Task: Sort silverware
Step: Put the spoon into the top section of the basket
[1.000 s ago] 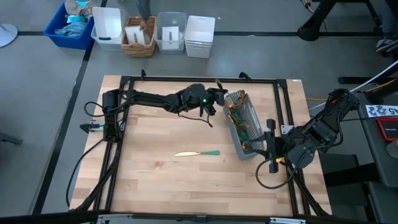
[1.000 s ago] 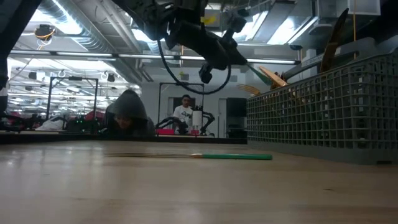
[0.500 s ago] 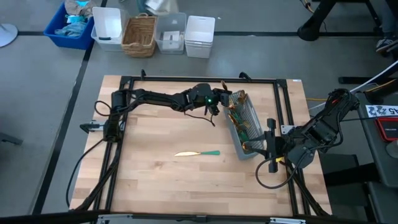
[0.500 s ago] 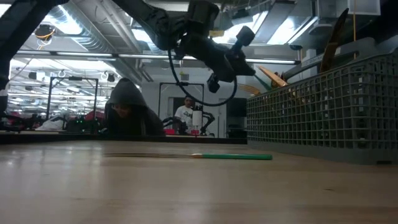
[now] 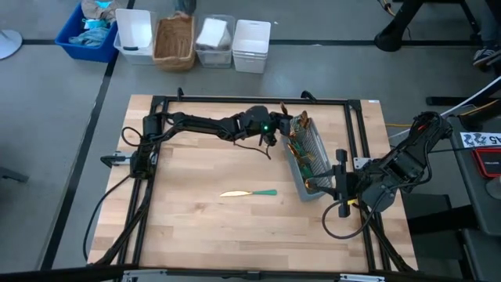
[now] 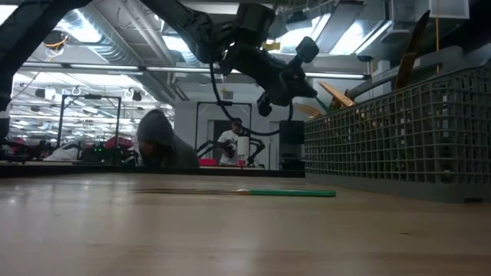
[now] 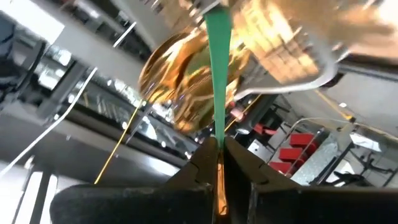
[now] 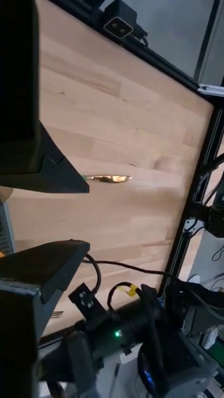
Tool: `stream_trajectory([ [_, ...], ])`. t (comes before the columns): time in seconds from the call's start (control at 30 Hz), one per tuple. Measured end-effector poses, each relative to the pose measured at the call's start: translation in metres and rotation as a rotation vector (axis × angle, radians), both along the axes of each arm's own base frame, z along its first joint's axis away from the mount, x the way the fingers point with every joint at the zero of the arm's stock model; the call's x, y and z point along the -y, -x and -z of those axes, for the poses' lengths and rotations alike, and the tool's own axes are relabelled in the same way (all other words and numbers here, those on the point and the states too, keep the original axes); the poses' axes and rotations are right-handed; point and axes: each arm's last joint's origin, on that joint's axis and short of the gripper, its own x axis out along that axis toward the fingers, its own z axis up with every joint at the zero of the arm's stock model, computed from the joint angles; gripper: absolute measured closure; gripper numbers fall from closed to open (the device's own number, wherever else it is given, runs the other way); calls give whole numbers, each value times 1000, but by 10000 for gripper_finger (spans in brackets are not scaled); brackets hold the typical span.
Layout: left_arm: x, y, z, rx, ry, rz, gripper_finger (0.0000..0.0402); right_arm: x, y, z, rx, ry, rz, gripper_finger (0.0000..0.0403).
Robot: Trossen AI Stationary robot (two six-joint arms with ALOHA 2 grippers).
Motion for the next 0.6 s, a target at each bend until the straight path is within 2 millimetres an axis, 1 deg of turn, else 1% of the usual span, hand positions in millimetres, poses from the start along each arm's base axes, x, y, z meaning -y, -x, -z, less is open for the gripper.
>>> stream_trajectory([
  [0.3,1,3,12,-142,8,15,388,0,0,0,-3,24,-14,271],
  [0.6,2,3,12,-122,44,53,387,0,0,0,-3,28,-17,271],
])
